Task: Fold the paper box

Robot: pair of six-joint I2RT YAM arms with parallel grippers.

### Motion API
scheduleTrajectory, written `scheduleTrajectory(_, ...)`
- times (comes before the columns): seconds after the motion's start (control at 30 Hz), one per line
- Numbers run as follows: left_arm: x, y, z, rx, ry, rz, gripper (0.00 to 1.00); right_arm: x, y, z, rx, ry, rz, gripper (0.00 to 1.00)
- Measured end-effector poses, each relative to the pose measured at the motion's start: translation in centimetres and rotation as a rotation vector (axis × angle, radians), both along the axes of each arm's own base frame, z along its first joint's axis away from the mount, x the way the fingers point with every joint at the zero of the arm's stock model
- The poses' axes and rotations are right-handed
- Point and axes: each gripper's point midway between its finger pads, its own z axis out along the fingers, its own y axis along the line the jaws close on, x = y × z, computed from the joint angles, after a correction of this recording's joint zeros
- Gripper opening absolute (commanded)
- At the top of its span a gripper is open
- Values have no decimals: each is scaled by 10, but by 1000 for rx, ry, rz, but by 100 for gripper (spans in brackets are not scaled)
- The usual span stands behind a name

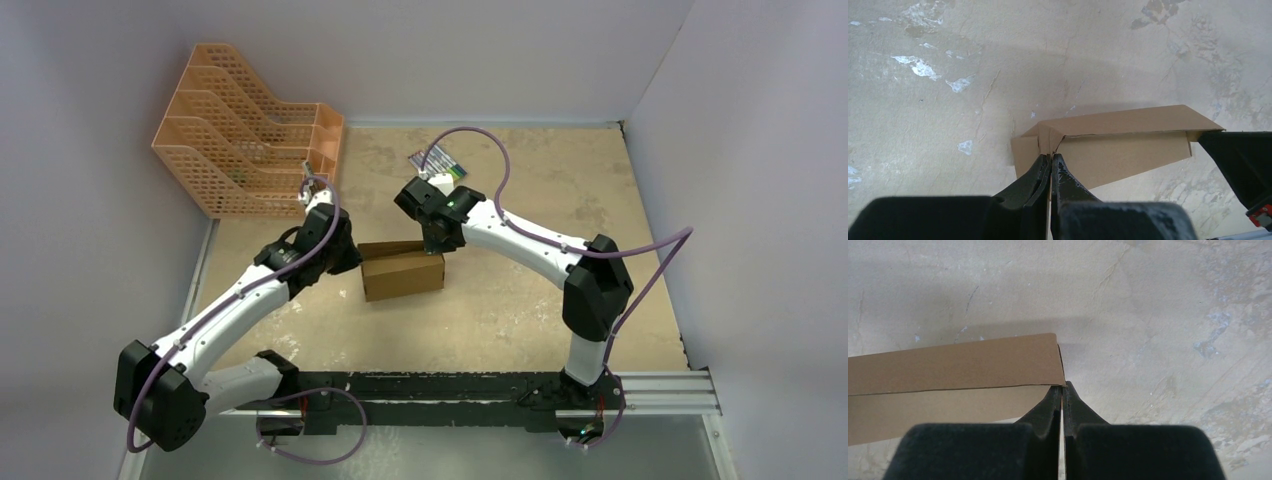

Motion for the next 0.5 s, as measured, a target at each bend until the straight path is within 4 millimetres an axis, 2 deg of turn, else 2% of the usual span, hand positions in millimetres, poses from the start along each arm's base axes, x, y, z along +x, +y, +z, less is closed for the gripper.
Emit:
scheduleTrajectory(0.17, 4, -2, 6, -11, -11, 4, 4, -2, -2, 0, -28, -13, 3, 0)
scheduleTrajectory(0.5, 2, 4, -6, 40, 24, 15, 5, -15, 2, -1, -76, -35, 38, 0)
